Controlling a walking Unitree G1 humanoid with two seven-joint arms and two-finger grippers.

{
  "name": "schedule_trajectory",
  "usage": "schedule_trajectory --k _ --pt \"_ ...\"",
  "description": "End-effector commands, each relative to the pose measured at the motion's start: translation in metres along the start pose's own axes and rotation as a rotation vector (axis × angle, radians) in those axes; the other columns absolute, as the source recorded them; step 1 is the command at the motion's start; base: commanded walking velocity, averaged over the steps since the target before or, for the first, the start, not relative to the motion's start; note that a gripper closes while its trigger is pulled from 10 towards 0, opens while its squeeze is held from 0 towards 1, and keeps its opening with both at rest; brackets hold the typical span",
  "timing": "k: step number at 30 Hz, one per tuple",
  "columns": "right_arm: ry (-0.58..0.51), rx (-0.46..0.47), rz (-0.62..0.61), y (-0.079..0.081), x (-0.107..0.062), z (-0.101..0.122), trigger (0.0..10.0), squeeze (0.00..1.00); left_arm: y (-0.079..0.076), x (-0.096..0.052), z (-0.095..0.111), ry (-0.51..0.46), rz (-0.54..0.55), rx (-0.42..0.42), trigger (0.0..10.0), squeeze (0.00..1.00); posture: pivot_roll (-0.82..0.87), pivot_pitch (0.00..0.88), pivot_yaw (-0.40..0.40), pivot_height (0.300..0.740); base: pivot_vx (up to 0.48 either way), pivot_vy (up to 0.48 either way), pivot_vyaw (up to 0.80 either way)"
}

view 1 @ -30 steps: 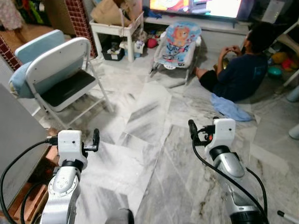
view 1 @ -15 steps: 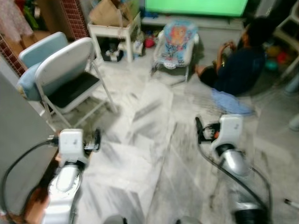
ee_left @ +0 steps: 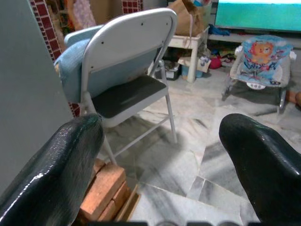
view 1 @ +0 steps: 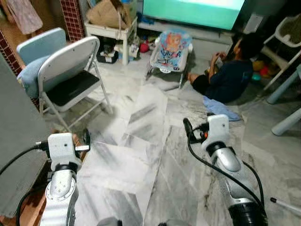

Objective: Restocking fridge

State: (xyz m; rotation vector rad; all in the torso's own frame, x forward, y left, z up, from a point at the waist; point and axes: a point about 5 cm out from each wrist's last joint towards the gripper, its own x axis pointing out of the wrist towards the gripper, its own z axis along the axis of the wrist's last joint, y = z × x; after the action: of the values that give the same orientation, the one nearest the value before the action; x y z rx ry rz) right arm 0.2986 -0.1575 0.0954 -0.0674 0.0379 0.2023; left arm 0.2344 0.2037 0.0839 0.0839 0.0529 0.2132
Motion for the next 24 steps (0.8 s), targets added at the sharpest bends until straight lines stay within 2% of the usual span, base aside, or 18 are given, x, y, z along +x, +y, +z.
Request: schedule_trajectory --k 1,2,8,13,16,17,20,21,22,24 --pt "0.003 -0.001 0.003 0.0 0.001 -0.001 10.0 0.0 0.0 -0.002 0.002 -0.009 0.002 0.004 10.0 0.0 0.02 0.032 -0.081 0.74 0.0 0.0 0.0" --pt "-0.008 0.0 0.005 0.002 0.002 0.001 10.0 0.0 0.001 -0.003 0.001 0.0 -0.003 0.013 10.0 0.0 0.02 0.044 -0.037 0.74 0.0 0.0 0.0" --pt "-0.028 0.011 -0.028 0.003 0.0 -0.001 10.0 0.0 -0.001 -0.001 -0.001 0.015 -0.051 0.041 10.0 0.0 -0.01 0.052 0.026 0.74 0.0 0.042 0.0" --pt "0.003 0.064 -0.091 -0.002 -0.003 -0.01 10.0 0.0 -0.008 0.008 0.003 0.008 -0.067 0.038 10.0 0.0 -0.01 0.058 0.029 0.74 0.0 0.282 0.0" --pt "-0.03 0.036 -0.063 -0.002 -0.009 0.001 10.0 0.0 -0.013 0.008 0.025 -0.043 -0.108 0.033 10.0 0.0 0.0 0.064 0.013 0.74 0.0 0.322 0.0" --pt "-0.033 0.022 -0.051 -0.001 -0.012 0.0 10.0 0.0 -0.017 0.008 0.029 -0.045 -0.111 -0.009 10.0 0.0 -0.01 0.095 0.015 0.74 0.0 0.319 0.0" --pt "0.04 0.0 -0.075 -0.004 -0.013 -0.019 10.0 0.0 -0.018 0.01 0.014 -0.002 -0.084 -0.005 10.0 0.0 -0.02 0.073 -0.007 0.74 -0.08 0.314 0.8" --pt "0.04 0.0 -0.075 -0.004 -0.013 -0.019 10.0 0.0 -0.018 0.01 0.014 -0.002 -0.084 -0.005 10.0 0.0 -0.02 0.073 -0.007 0.74 -0.24 0.304 0.8" --pt "0.015 0.038 -0.068 -0.004 -0.012 -0.011 10.0 0.0 -0.018 0.01 0.017 -0.011 -0.081 -0.018 10.0 0.0 -0.02 0.069 -0.007 0.74 -0.247 0.315 0.8" --pt "-0.013 0.01 -0.037 -0.002 -0.012 -0.004 10.0 0.0 -0.018 0.011 0.02 -0.026 -0.098 0.003 10.0 0.0 -0.03 0.065 -0.002 0.74 -0.247 0.317 0.8"
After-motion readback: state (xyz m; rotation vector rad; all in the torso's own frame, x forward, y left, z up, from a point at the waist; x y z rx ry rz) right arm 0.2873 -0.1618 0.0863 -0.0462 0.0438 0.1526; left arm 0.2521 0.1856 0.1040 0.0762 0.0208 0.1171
